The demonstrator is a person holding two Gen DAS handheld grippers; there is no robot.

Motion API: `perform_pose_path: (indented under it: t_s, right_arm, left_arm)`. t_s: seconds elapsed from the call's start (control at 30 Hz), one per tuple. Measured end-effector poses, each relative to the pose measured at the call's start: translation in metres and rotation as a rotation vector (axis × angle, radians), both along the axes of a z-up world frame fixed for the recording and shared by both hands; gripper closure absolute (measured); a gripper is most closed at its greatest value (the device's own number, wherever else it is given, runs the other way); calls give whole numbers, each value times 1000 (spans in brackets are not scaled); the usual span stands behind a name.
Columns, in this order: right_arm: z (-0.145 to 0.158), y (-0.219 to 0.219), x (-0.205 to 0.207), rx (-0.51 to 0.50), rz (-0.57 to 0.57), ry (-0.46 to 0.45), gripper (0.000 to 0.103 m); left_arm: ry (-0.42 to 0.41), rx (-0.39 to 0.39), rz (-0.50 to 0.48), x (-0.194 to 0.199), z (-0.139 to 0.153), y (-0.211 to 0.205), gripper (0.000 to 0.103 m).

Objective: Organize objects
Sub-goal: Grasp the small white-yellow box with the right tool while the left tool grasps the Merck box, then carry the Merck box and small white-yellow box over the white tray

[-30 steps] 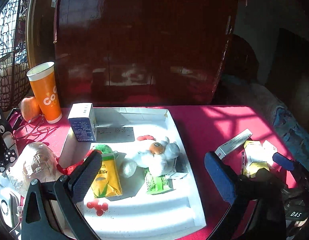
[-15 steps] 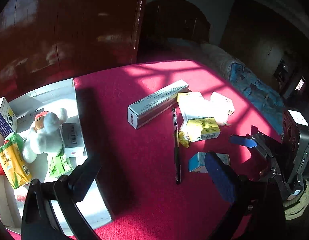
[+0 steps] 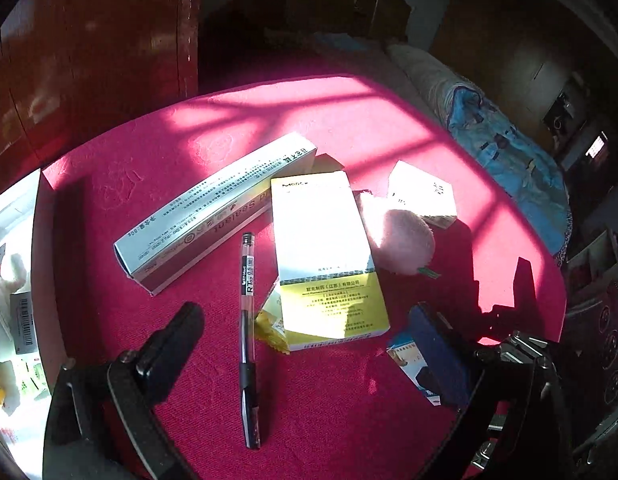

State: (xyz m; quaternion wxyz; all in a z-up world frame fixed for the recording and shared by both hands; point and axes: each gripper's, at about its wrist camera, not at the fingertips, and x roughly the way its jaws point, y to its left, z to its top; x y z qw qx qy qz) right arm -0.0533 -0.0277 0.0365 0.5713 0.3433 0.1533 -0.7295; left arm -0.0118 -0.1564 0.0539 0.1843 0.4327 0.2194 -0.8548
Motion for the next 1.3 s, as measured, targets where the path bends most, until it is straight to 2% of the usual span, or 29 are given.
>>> perform_pose_path:
  t_s: [0.1,0.33,0.43,0.5,0.6,0.77,0.9,1.13,1.3]
  right_arm:
    - [-2,5,-10,-15,-20,-59,79]
    - [-8,6,-15,-16,-11,-103,79]
    - [-18,12,-19,-16,-16,-159,79]
    - [-17,14,-22,-29,-37,-158,79]
    - [-17,11,-20,-25,-36,-147,79]
    - [-9,17,-12,-51,-60,-73,79]
    - [6,28,-14,-92,-100,-66,79]
    - [38,38,-12,-180,-142,-30,79]
    - [50,40,-9,-192,-156,-8,79]
  left_arm:
    - [-37,3,-5,-20,-8,7,4]
    - [-119,8,39,-39,-28,1,11]
    - [-154,17,46,-44,-38,-4,34]
    - [-141,-21,47,-40,-38,-4,47]
    - [-95,-1,44,-29,-35,-4,48]
    - [-15,-93,63,0,-13,7,48]
    - [50,-163,85,25,9,19,48]
    - [112,-236,79,45,38,42,48]
    - [155,-269,86,60,54,47,47]
